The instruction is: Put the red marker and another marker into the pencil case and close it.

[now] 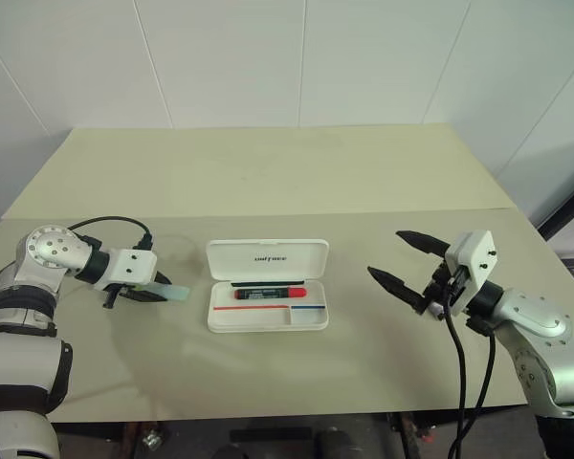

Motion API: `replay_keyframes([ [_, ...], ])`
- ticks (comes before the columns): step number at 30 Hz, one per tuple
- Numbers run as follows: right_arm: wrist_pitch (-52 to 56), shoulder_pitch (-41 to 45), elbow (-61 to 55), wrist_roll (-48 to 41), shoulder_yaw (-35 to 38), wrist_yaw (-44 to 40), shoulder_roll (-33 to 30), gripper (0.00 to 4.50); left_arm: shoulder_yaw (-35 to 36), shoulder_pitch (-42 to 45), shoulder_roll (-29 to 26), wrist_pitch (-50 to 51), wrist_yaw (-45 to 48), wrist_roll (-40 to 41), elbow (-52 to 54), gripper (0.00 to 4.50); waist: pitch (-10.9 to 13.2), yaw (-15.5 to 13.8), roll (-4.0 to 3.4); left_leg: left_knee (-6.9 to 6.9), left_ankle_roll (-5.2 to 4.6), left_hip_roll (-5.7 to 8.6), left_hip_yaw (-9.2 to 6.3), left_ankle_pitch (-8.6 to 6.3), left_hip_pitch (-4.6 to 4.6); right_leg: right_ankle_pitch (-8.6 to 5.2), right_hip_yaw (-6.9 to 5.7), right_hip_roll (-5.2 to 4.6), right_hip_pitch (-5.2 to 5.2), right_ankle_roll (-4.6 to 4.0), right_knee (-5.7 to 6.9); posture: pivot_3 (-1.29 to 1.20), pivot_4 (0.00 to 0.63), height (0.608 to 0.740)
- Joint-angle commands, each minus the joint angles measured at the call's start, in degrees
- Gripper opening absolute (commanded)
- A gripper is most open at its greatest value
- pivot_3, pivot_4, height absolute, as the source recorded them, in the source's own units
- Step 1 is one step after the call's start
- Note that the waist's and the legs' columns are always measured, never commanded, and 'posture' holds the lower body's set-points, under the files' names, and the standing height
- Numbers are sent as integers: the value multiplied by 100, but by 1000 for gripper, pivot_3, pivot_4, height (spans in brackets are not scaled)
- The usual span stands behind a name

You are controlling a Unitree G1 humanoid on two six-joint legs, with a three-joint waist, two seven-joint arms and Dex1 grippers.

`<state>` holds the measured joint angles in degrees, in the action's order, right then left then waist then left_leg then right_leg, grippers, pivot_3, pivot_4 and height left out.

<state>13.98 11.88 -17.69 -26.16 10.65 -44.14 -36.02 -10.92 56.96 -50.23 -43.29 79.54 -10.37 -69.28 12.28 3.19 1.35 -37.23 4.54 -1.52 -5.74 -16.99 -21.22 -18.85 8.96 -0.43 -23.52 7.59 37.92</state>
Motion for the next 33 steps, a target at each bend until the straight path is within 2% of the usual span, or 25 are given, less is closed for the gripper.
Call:
replay_keyframes([
  [1, 11, 82, -212, -109, 186, 30, -83, 4500, 120, -153, 174, 83, -17, 133, 3, 1193, 0, -17, 0, -1, 0, 0, -1, 0, 0, 0, -1, 0, 0, 0, 1, 0, 150, 740],
  [6, 34, 105, -193, -106, 176, 1, -100, 4500, 436, -214, 270, 192, 184, 522, 272, 1193, 0, -35, 0, -5, 0, 4, -1, 0, -4, 1, -1, -5, 3, 2, -2, 0, 150, 740],
  [14, 47, 132, -118, -102, 180, -91, -135, 4500, 852, -969, 82, 814, 763, 1404, 1715, 1193, 1, 29, 1, 6, 1, -4, -2, 0, -8, 1, -3, -3, -7, 1, -3, 0, 150, 740],
  [19, 90, 133, -99, -280, 256, -493, -392, 4500, 977, -1726, -280, 1838, 911, 1901, 3129, 1193, 1, 39, 1, 7, 1, -9, -2, 0, -7, 1, -2, 0, -9, 1, 0, 0, 150, 740],
  [24, 276, -80, -456, -599, 198, -1267, -953, 4500, 1097, -2276, -548, 2699, 766, 2269, 4341, 1193, 1, 6, 2, 4, 1, -8, -2, 0, -7, 0, -3, -2, -5, 0, -4, 0, 150, 740],
  [33, 480, -248, -709, -782, 145, -1710, -1246, 4500, 1126, -2682, -564, 3884, 614, 2710, 5784, 1193, 3, 8, 5, 2, 1, -8, -2, 0, -6, 0, -4, 1, -1, -1, -8, 0, 150, 740],
])
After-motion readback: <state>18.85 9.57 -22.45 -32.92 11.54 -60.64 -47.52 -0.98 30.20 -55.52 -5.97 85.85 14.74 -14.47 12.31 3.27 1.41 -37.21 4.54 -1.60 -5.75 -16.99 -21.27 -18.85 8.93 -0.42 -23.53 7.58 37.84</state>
